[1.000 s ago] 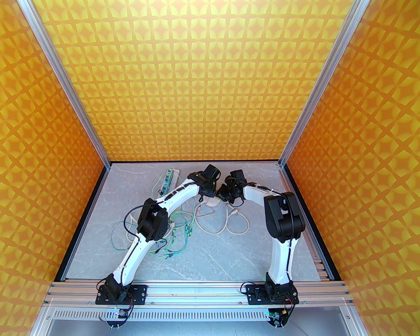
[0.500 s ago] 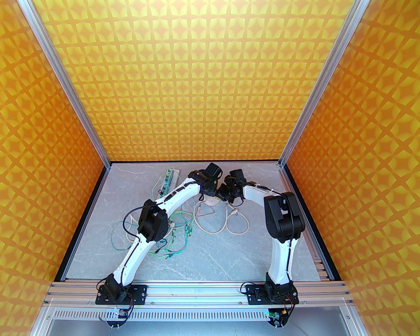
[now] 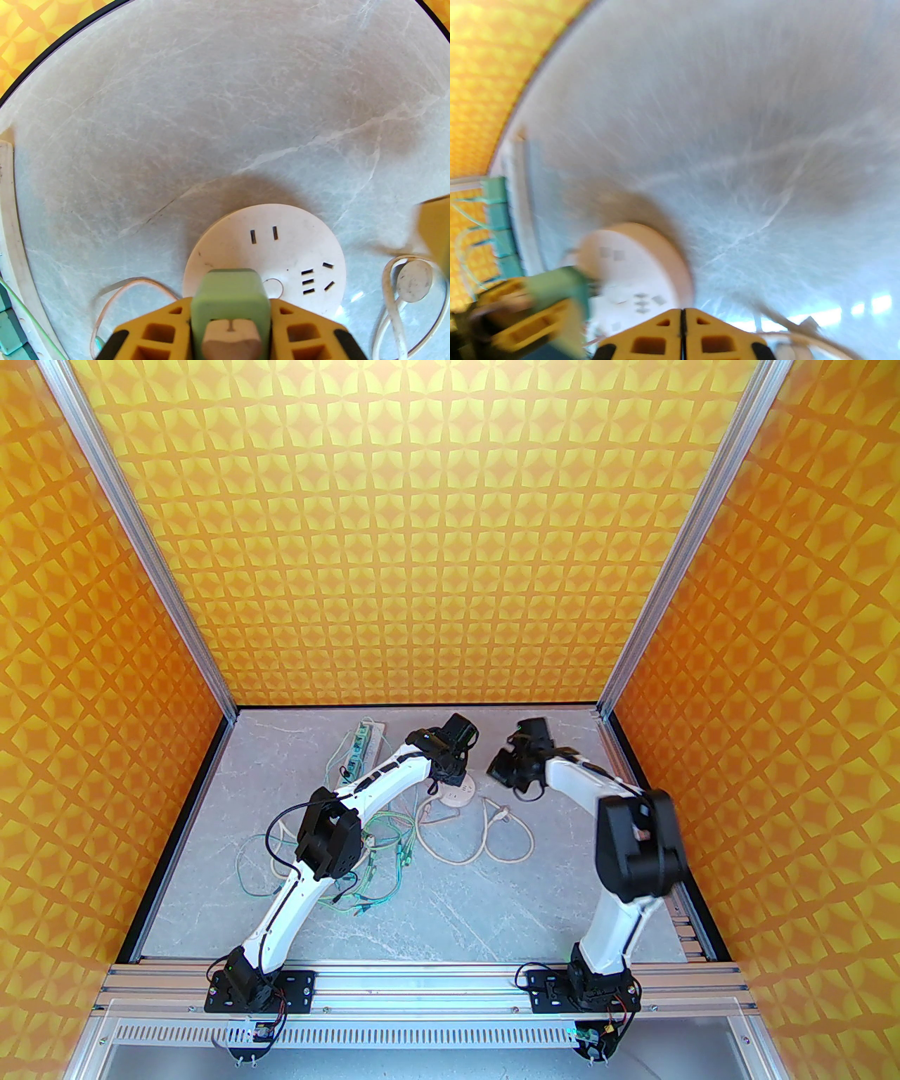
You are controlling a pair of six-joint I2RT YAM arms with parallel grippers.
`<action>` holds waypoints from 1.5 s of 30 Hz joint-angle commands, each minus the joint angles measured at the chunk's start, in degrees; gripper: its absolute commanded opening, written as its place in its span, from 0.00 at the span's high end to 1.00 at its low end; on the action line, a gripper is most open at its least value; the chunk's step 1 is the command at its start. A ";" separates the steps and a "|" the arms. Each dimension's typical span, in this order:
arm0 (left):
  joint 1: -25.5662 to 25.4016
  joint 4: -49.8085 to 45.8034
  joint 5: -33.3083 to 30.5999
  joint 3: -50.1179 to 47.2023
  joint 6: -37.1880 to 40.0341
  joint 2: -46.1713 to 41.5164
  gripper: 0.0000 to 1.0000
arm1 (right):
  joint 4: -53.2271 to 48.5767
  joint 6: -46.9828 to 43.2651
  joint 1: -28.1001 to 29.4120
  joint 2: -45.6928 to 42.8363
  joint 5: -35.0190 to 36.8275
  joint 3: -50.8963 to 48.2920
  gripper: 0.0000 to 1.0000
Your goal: Pull the plug off the socket
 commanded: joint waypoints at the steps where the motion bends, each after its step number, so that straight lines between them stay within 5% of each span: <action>1: -0.41 2.86 2.47 0.44 -1.84 -0.14 0.90 | 1.47 -0.26 0.22 -2.16 -1.26 -2.19 0.90; 8: -0.72 1.60 2.42 3.41 -1.74 1.39 0.91 | 12.55 5.92 0.23 1.19 -9.88 -7.15 1.00; 19: -0.19 5.58 3.82 -3.76 -1.91 -8.20 0.90 | 8.00 1.94 0.16 -5.01 -0.59 -10.15 0.95; 30: -3.73 12.97 10.76 -6.02 -5.89 -9.49 0.90 | -0.56 0.19 -1.81 -27.06 22.37 -19.81 0.64; 33: -5.70 13.05 10.78 -4.57 -6.49 -9.65 0.90 | -2.14 -0.71 -2.25 -32.13 26.36 -21.28 0.45; 36: -6.60 11.87 10.57 -2.78 -6.33 -10.56 0.90 | -3.84 -1.70 -2.40 -34.81 27.57 -21.57 0.29; 45: -6.65 6.78 9.36 4.80 -4.34 -15.45 0.88 | -4.75 -1.07 -2.48 -37.50 28.05 -23.25 0.06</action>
